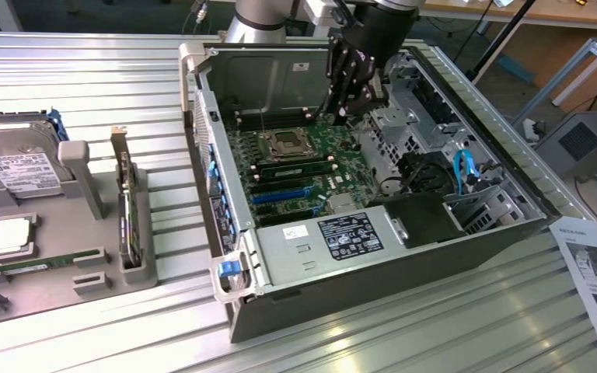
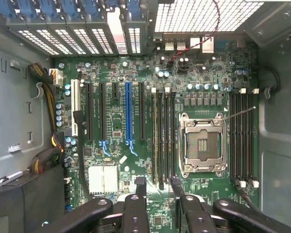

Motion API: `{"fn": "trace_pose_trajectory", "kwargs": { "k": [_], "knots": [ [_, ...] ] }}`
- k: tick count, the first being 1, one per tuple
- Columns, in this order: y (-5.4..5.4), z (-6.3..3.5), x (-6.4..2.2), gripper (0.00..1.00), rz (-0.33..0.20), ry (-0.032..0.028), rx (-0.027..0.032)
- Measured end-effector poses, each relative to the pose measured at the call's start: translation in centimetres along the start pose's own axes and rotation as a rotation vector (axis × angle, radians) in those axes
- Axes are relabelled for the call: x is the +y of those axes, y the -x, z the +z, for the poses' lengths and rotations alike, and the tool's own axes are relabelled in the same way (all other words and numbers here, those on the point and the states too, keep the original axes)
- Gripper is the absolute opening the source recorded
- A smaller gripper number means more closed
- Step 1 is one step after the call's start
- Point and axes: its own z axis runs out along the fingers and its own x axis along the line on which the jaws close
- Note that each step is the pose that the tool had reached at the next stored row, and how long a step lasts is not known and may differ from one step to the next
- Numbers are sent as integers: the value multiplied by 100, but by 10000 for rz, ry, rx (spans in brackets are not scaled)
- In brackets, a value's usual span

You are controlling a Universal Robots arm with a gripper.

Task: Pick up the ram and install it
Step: 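Insert the ram into the slot, then press down the ram until it locks into place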

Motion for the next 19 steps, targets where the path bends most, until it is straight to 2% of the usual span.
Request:
{"fn": "trace_pose_trajectory", "kwargs": {
  "k": [19],
  "knots": [
    [0,0,0,31,-129,1,1]
  ]
}}
